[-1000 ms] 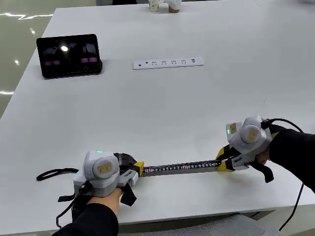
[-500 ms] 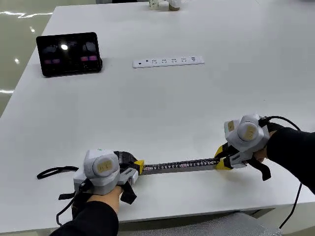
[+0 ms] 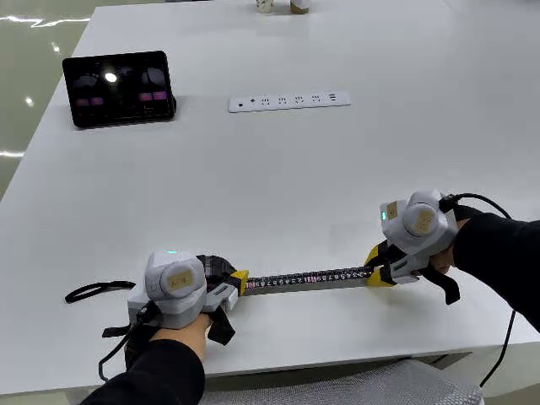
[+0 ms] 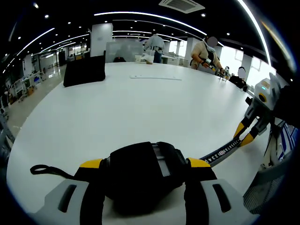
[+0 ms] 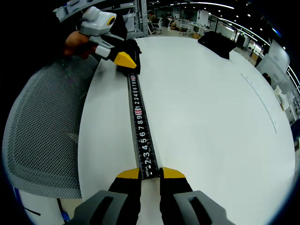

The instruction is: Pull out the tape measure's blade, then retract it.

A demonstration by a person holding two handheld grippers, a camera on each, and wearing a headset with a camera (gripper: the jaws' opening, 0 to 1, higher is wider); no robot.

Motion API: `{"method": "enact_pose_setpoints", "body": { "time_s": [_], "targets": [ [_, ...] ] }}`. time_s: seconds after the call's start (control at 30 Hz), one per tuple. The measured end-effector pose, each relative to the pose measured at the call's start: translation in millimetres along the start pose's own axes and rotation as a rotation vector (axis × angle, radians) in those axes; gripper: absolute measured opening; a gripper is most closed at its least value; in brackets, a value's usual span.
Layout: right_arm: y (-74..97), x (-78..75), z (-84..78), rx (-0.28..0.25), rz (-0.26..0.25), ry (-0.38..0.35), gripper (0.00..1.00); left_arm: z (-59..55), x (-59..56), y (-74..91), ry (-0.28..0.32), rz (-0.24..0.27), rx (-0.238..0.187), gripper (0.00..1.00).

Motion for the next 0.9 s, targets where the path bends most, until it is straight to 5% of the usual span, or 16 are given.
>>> {"method": "enact_pose_setpoints", "body": {
  "time_s": [0.9],
  "targets": [
    [-6.2, -1.1, 7.4, -0.01, 0.005, -0.01, 0.12, -0.1, 1.2, -0.3, -0.001, 0.001, 0.001, 0.64]
  ]
}}
Point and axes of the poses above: the centre of the closed fingertips' face, and the gripper's own axes: y roughly backward along the fingers, x roughly to its left, z roughly out of its top, the point moved 8 cm from there along y, roughly backward along the fingers, and after that the axes turned 6 degrees about y, right-handed, at the moved point
